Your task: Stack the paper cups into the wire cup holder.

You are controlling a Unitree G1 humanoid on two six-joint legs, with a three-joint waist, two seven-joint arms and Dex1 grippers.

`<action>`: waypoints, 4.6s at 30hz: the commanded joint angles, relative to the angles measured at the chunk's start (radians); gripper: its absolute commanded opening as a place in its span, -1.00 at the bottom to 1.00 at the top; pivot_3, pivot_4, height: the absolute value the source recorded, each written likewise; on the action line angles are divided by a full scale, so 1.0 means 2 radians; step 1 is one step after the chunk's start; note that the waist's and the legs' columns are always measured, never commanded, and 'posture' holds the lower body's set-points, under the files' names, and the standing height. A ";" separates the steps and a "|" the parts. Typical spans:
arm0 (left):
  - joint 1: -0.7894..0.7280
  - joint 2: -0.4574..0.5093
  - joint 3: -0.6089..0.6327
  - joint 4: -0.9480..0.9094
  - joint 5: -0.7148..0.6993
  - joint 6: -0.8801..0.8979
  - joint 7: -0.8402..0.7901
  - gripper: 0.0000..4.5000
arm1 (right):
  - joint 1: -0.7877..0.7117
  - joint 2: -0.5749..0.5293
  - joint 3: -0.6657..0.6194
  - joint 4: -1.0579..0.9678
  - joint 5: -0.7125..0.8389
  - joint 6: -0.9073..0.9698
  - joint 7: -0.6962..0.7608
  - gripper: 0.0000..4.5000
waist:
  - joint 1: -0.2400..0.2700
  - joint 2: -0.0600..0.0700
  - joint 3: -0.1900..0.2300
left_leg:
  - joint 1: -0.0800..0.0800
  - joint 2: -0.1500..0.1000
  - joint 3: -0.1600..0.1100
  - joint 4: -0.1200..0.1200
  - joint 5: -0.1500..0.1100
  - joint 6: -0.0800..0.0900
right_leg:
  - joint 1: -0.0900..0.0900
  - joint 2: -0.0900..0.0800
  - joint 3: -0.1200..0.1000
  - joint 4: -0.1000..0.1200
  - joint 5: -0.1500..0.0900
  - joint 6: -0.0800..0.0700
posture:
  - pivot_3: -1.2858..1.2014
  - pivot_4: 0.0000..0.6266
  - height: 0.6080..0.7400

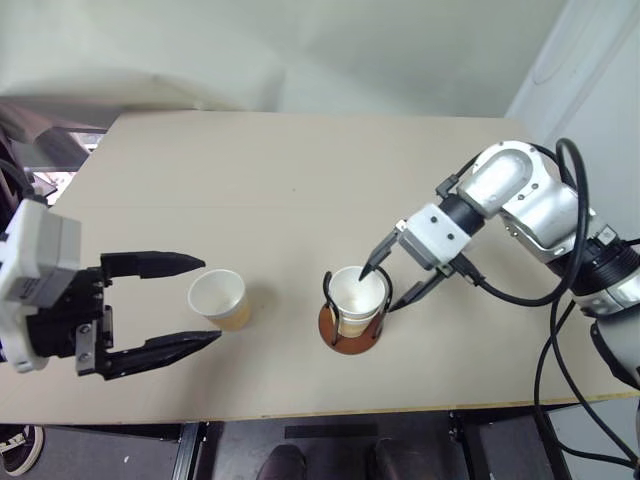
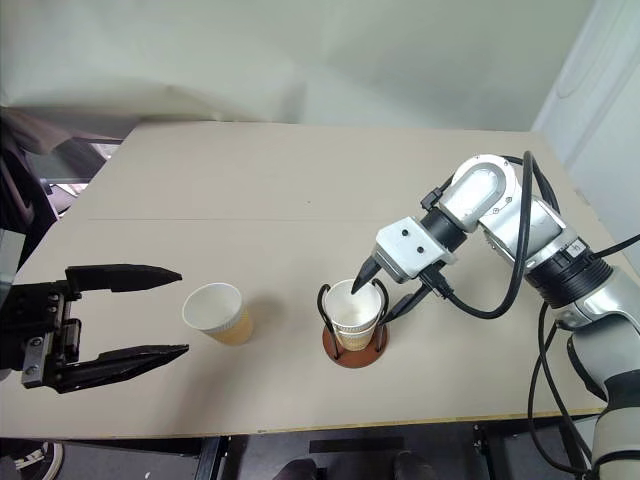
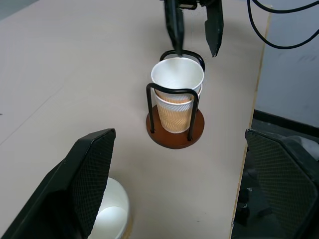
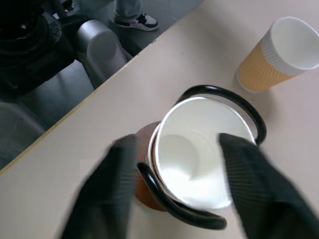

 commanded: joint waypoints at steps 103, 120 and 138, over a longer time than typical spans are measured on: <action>-0.444 -0.182 -0.579 0.162 0.264 -0.159 -0.048 -0.25 | 0.356 -0.082 -0.458 -0.281 0.240 0.357 -0.193 0.84 | 0.009 -0.003 -0.001 | 0.000 -0.003 -0.001 0.001 0.000 0.000 | -0.002 -0.002 0.001 0.000 0.002 0.009 | 0.03 -0.52 1.00; -0.453 -0.210 -0.555 0.162 0.250 -0.158 -0.037 0.99 | 0.351 -0.077 -0.444 -0.272 0.225 0.350 -0.190 0.84 | 0.010 -0.003 -0.001 | 0.000 -0.003 0.000 0.002 0.000 0.000 | -0.002 -0.003 0.001 0.000 0.002 0.009 | 0.03 -0.52 1.00; -0.483 -0.174 -0.501 0.221 0.254 -0.167 -0.036 0.99 | 0.359 -0.081 -0.443 -0.266 0.202 0.346 -0.176 0.84 | 0.011 -0.003 -0.001 | 0.000 -0.003 0.000 0.004 0.000 0.001 | -0.002 -0.003 0.001 0.000 0.002 0.010 | 0.03 -0.52 1.00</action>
